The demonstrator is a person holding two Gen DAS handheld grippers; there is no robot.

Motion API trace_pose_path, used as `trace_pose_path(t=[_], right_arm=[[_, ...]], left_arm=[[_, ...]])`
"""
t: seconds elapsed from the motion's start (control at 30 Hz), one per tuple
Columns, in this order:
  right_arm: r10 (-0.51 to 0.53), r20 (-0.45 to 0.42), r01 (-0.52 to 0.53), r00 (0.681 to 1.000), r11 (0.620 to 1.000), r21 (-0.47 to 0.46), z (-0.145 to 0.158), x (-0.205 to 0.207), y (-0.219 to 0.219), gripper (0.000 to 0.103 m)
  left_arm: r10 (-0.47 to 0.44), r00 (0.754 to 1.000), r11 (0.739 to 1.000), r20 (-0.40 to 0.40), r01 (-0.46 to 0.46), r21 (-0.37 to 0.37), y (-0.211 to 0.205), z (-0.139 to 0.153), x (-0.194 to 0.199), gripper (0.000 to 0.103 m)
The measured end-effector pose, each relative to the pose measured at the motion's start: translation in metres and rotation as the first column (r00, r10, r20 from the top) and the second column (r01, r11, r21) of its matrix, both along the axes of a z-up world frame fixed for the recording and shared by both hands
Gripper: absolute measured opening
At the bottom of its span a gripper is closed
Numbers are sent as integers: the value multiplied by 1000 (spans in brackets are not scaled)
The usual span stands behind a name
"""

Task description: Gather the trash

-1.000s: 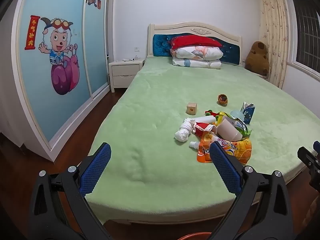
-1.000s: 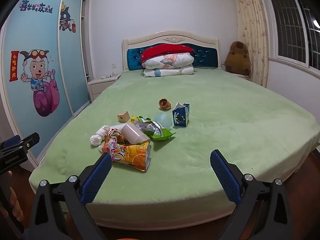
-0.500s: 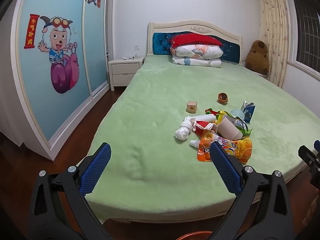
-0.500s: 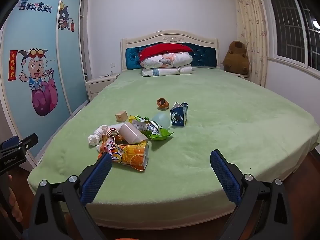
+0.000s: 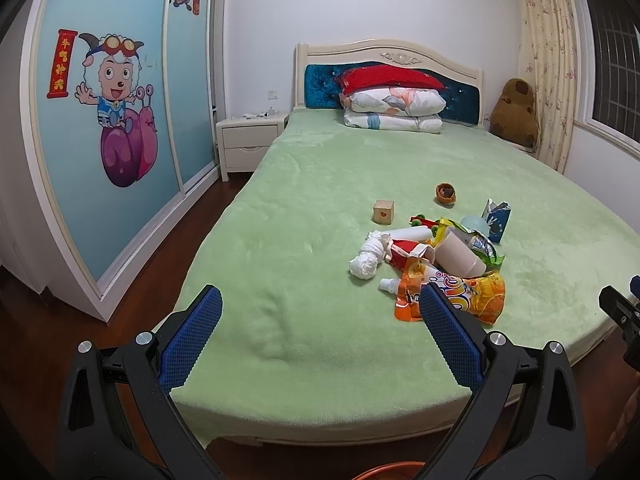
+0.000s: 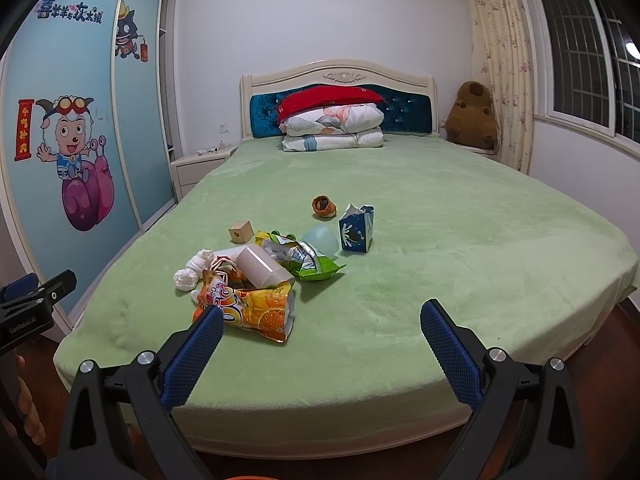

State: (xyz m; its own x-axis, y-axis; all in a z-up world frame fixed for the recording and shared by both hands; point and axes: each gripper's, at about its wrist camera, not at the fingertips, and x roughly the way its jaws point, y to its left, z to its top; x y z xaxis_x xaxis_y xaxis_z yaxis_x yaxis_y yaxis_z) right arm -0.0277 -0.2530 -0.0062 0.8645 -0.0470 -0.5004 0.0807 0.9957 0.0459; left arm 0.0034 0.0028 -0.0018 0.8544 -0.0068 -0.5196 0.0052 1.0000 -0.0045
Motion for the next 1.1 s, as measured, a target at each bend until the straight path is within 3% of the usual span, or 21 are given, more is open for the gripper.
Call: trace_pose_path(t=[1.1], right_arm=[[-10,-20,10,1000,1000,19,-4,4,-6,97]], left_arm=[[5,999,1000,-41,-5,-2,3,-10,4,96]])
